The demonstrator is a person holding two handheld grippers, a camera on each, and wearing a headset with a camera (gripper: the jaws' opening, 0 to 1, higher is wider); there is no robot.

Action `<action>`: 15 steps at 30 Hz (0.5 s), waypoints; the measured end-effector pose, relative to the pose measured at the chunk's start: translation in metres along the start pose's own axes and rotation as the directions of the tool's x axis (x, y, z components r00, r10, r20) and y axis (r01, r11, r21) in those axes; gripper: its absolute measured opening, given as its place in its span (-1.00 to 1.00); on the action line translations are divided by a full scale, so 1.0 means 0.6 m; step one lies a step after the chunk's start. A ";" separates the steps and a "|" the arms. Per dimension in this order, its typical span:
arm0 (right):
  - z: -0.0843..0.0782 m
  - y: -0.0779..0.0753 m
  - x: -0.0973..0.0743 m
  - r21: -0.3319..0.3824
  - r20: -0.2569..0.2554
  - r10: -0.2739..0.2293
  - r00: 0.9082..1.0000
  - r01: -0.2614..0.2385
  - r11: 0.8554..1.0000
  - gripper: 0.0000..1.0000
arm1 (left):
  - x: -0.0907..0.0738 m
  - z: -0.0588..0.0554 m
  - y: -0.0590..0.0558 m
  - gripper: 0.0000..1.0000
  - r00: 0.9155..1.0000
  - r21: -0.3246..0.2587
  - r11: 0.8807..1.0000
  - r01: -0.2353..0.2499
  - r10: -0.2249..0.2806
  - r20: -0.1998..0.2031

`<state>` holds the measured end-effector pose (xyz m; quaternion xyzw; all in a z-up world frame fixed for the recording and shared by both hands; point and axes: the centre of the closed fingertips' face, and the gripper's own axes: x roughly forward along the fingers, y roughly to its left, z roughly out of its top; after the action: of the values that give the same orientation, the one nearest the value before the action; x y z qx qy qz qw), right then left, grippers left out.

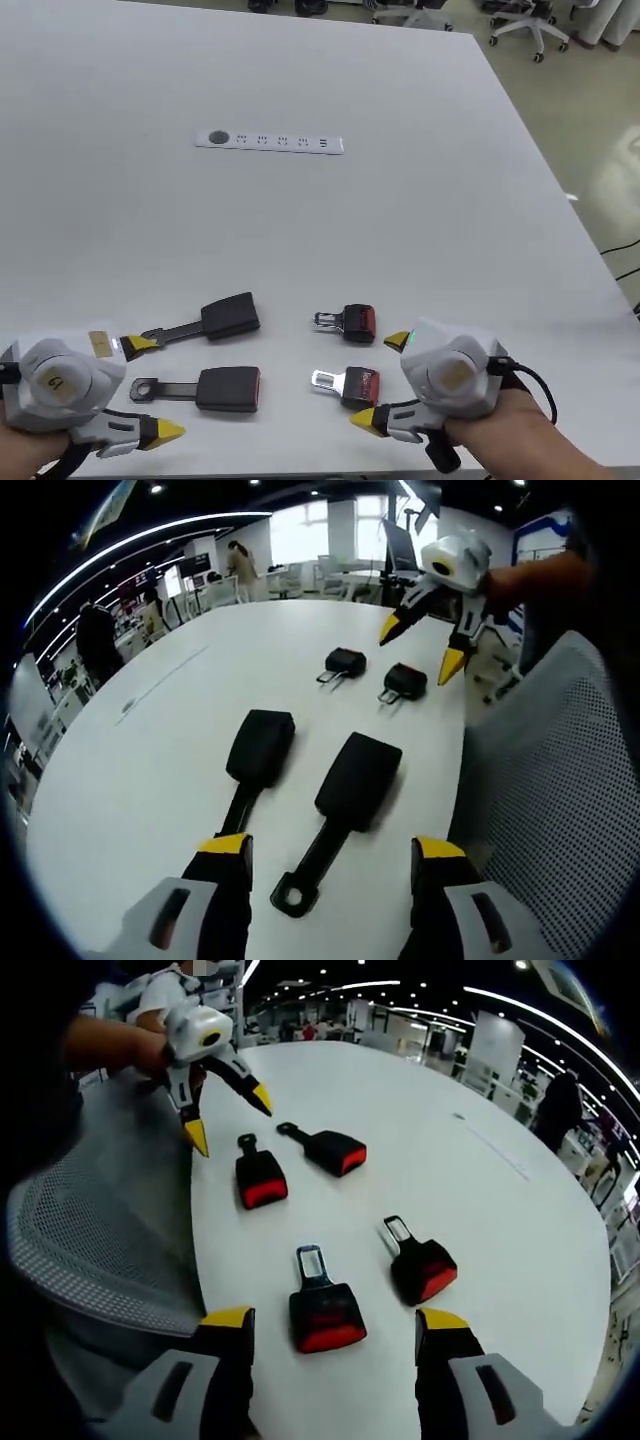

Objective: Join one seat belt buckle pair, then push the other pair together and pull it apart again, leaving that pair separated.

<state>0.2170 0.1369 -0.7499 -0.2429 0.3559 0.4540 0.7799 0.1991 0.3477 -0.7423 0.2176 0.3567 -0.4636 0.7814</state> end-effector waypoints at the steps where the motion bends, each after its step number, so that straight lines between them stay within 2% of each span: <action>1: 0.002 0.002 0.000 0.010 -0.001 0.012 1.000 -0.012 1.000 0.22 | 0.003 0.000 -0.001 0.29 1.000 0.012 1.000 0.004 -0.004 -0.005; 2: 0.001 0.009 0.001 0.030 -0.006 0.043 0.999 -0.043 0.999 0.15 | 0.007 -0.001 -0.006 0.27 0.999 0.039 0.999 0.014 -0.013 -0.029; 5: 0.000 0.005 0.007 0.016 -0.013 0.048 0.999 -0.047 0.999 0.07 | 0.017 -0.003 -0.009 0.17 0.997 0.117 0.993 0.031 -0.023 -0.068; 9: -0.009 0.007 0.014 -0.008 -0.039 0.065 0.997 -0.065 0.998 0.04 | 0.026 0.010 -0.012 0.09 0.997 0.132 0.990 0.043 -0.034 -0.070; 13: -0.016 0.010 0.020 -0.077 -0.075 0.079 0.994 -0.085 0.993 0.05 | 0.039 0.021 -0.012 0.06 0.995 0.172 0.982 0.071 -0.058 -0.079; 15: -0.018 0.014 0.019 -0.082 -0.086 0.092 0.992 -0.099 0.992 0.03 | 0.045 0.024 -0.012 0.06 0.994 0.199 0.976 0.085 -0.068 -0.089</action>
<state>0.2101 0.1394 -0.7660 -0.2775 0.3791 0.4952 0.7308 0.2062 0.3193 -0.7534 0.3006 0.3474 -0.5178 0.7217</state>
